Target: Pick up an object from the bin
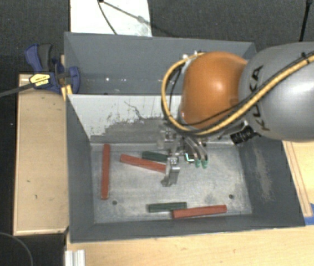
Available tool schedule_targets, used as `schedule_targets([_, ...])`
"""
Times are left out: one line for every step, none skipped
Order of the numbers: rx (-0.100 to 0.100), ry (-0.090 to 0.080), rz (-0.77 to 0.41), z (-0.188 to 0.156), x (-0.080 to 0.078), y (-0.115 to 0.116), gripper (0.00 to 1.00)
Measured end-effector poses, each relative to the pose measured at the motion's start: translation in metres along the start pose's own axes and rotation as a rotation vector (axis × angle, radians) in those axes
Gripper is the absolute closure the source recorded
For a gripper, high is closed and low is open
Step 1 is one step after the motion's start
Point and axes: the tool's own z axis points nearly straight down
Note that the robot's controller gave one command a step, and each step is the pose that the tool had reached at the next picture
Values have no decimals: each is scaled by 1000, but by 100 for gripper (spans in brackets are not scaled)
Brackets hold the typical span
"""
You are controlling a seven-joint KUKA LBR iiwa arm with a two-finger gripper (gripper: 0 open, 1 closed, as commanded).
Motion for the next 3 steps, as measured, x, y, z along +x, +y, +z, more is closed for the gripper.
schedule_targets([1, -2, -37, 129, -54, -57, 0])
schedule_targets([-1, -7, -36, 124, -55, -55, 100])
schedule_targets([-1, -15, -42, -37, -26, -46, 100])
